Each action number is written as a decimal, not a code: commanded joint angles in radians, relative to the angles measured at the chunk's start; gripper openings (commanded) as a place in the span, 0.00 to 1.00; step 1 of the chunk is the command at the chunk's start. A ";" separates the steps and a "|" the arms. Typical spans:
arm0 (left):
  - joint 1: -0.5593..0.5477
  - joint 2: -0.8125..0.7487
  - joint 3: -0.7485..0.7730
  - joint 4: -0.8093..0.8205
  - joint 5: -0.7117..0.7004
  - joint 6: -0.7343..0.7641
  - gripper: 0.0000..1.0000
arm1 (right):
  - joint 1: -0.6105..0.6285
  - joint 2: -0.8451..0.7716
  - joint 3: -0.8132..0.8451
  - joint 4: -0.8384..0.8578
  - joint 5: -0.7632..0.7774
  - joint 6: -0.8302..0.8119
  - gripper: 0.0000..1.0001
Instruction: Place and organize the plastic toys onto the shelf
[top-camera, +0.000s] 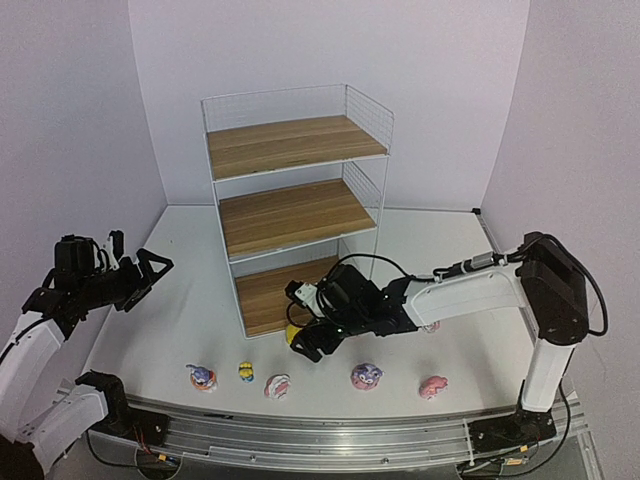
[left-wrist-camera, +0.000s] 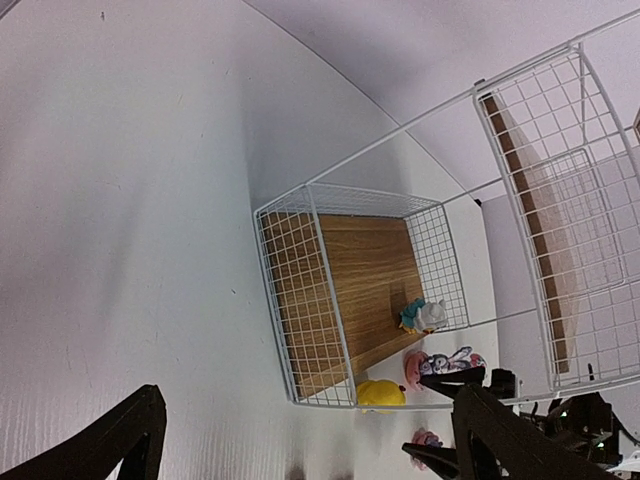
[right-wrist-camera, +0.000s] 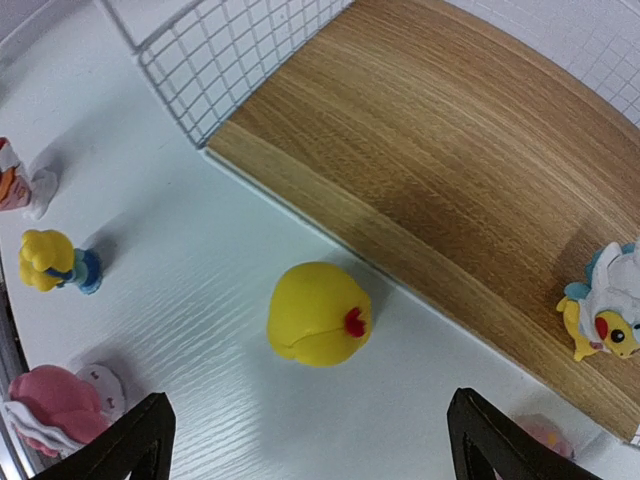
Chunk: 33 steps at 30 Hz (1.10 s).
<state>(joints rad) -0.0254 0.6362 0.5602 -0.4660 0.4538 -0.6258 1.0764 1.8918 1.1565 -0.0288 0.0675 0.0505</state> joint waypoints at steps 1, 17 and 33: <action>0.004 0.015 0.015 0.024 0.021 0.021 1.00 | -0.017 0.058 0.078 0.006 -0.024 -0.015 0.92; 0.004 0.033 0.026 0.018 0.024 0.032 1.00 | -0.045 0.170 0.143 0.076 -0.094 -0.043 0.67; 0.004 0.051 0.025 0.029 0.039 0.037 1.00 | -0.062 0.171 0.119 0.147 -0.132 -0.033 0.60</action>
<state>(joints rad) -0.0254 0.6770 0.5603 -0.4651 0.4727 -0.6024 1.0130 2.0644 1.2636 0.0649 -0.0358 0.0162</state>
